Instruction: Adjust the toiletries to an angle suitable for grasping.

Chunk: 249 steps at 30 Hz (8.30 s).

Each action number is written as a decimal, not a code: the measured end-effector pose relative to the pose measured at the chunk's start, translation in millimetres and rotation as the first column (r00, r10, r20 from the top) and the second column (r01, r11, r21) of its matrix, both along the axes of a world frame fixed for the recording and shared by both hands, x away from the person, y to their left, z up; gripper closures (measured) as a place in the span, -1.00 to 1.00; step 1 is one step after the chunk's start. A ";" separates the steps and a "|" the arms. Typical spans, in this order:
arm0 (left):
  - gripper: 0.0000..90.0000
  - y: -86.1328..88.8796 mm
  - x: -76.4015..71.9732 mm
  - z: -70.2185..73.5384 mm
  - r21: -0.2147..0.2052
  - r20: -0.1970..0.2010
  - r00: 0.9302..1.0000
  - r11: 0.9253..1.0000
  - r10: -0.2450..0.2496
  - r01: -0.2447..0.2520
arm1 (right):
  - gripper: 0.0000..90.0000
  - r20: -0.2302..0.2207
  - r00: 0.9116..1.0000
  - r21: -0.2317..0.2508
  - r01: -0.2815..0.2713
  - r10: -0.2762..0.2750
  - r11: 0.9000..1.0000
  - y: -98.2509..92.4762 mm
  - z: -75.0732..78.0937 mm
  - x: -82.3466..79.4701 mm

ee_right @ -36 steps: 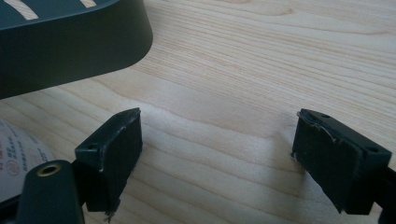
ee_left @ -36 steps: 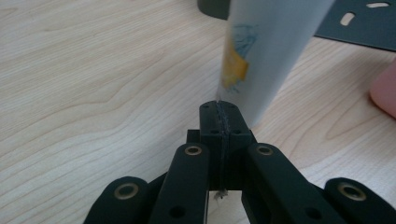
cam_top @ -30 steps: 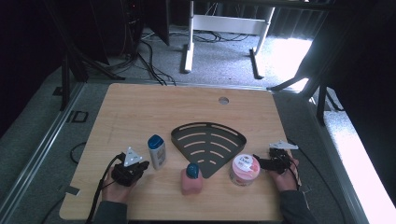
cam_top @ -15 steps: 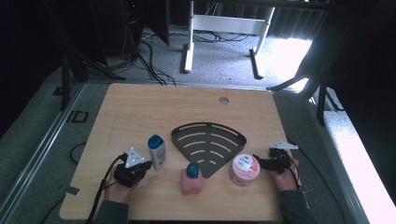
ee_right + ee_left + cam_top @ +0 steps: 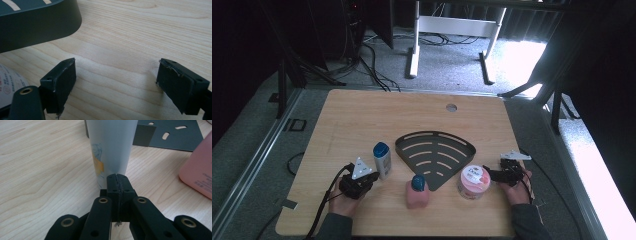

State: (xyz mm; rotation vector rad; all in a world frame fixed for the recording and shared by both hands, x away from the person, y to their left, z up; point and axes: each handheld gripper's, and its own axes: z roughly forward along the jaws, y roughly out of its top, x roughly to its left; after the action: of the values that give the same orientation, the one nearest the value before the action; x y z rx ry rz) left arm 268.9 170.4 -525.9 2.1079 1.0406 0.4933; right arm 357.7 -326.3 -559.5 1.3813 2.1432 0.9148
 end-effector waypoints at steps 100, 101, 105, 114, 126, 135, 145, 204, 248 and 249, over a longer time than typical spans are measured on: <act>0.29 -54.7 -16.2 52.6 -0.156 0.041 0.937 0.924 -0.347 0.349 | -0.66 -0.001 1.000 0.000 -0.002 0.002 1.000 0.3 0.0 1.1; 0.28 -55.6 -16.9 53.1 -0.149 0.045 0.937 0.925 -0.346 0.349 | -0.66 -0.001 1.000 0.000 -0.002 0.002 1.000 0.3 0.0 1.1; 0.19 -55.4 -17.8 54.1 -0.158 0.050 0.935 0.922 -0.351 0.355 | -0.66 -0.001 1.000 0.000 -0.002 0.002 1.000 0.3 0.0 1.1; 0.03 -67.8 -18.8 53.2 -0.153 0.063 0.912 0.899 -0.406 0.411 | -0.66 -0.001 1.000 0.000 -0.002 0.002 1.000 0.3 0.0 1.1; 0.00 -88.7 -5.5 47.7 -0.162 0.072 0.889 0.875 -0.451 0.457 | -0.66 -0.001 1.000 0.000 -0.002 0.002 1.000 0.3 0.0 1.1; 0.15 -92.9 -12.8 53.3 -0.122 0.101 0.901 0.894 -0.421 0.431 | -0.66 -0.001 1.000 0.000 -0.002 0.002 1.000 0.3 0.0 1.1; 0.16 -87.5 -20.5 57.0 -0.086 0.091 0.930 0.927 -0.357 0.364 | -0.66 -0.001 1.000 0.001 -0.001 0.001 1.000 0.4 0.0 1.1; 0.87 -55.8 -21.7 42.3 -0.107 0.044 0.966 0.960 -0.255 0.259 | -0.66 -0.001 1.000 0.000 -0.002 0.002 1.000 0.3 0.0 1.1; 0.88 -66.7 17.7 33.5 -0.024 0.062 0.990 0.992 -0.124 0.125 | -0.65 0.000 1.000 -0.002 -0.002 0.002 1.000 0.4 0.0 0.8; 0.88 -67.4 15.9 33.7 -0.033 0.069 0.988 0.990 -0.135 0.137 | -0.65 0.000 1.000 -0.001 -0.001 0.001 1.000 0.5 0.1 0.6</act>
State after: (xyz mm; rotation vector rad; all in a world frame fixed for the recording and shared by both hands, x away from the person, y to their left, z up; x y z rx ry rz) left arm 284.8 103.0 -492.2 2.0981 0.8550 0.4699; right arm 358.3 -325.8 -559.4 1.3802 2.1446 0.9138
